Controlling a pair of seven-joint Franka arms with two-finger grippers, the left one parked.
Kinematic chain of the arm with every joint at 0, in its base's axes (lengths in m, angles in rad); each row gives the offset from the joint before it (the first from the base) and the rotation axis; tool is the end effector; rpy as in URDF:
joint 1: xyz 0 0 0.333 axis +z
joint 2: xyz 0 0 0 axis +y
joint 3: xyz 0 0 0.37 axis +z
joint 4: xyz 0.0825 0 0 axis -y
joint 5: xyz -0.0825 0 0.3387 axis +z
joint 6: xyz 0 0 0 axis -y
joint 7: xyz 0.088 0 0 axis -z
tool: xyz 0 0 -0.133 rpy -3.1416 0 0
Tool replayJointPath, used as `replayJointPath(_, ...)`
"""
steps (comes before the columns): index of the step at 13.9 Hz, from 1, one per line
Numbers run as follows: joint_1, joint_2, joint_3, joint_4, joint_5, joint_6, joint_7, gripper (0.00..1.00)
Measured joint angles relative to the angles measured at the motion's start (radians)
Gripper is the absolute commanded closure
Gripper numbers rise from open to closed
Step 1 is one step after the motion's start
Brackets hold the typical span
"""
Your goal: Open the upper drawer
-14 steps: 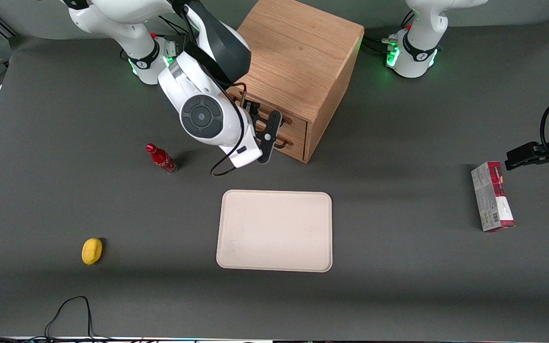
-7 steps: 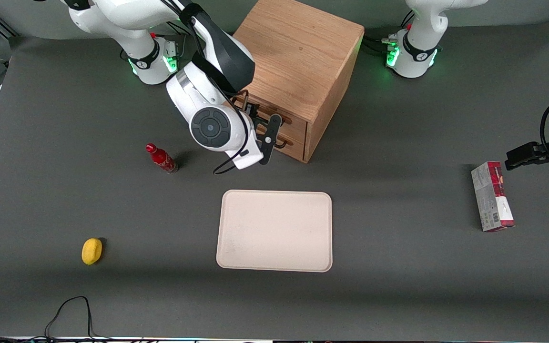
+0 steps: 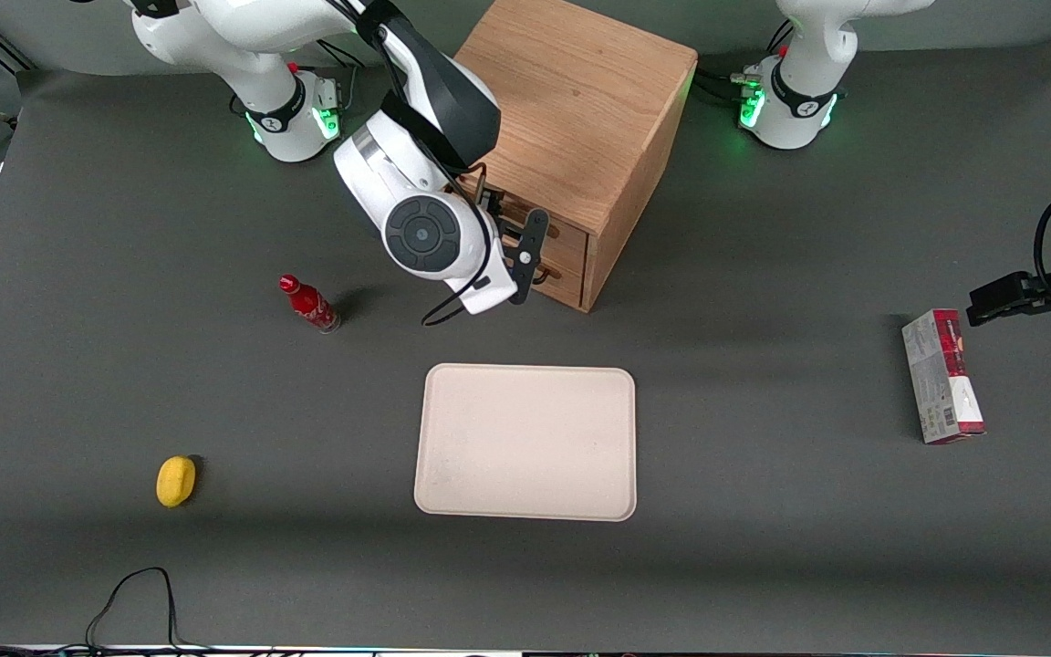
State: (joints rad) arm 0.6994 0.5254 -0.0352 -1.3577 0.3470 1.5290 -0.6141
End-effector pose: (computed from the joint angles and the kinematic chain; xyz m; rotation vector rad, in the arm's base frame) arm 0.4749 0.4370 0.4380 -2.2681 -1.6056 0.5079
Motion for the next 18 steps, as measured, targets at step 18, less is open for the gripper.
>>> replayJointPath(18,-0.007,0.001,-0.005,-0.084,0.0,0.08,0.0,0.0)
